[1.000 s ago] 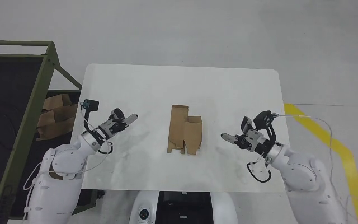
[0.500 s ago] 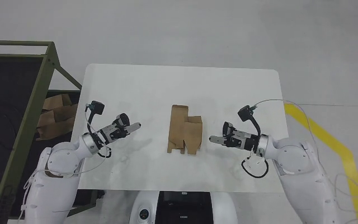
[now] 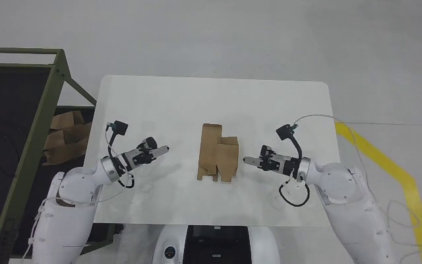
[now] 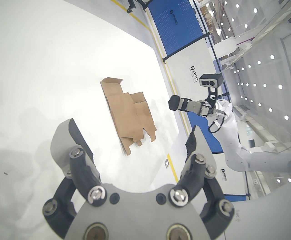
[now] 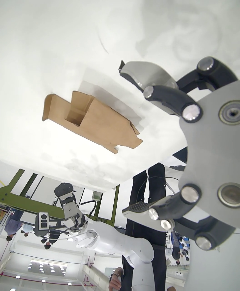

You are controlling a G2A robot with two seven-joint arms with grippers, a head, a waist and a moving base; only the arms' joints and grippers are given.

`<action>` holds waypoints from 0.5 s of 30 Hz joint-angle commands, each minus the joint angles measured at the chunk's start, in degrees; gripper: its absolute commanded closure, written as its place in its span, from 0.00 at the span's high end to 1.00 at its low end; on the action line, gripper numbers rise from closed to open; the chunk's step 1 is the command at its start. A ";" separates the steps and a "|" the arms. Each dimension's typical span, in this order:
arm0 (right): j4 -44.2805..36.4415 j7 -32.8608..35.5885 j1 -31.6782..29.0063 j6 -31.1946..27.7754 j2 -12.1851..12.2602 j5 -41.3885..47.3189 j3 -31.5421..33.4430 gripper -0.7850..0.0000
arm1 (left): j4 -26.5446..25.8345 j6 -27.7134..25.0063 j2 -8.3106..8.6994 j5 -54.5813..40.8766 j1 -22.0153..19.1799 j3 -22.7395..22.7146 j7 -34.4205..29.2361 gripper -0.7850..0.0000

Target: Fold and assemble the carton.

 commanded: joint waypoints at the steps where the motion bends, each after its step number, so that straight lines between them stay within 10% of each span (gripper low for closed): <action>1: 2.01 1.18 1.77 1.30 -0.08 0.91 -1.09 1.00 | 0.54 0.94 0.25 -1.86 -0.41 -0.06 -2.42 1.00; 15: 14.27 -0.18 9.63 1.65 -1.60 6.68 -9.78 1.00 | 3.09 3.19 1.40 -10.99 -2.67 0.01 -9.04 1.00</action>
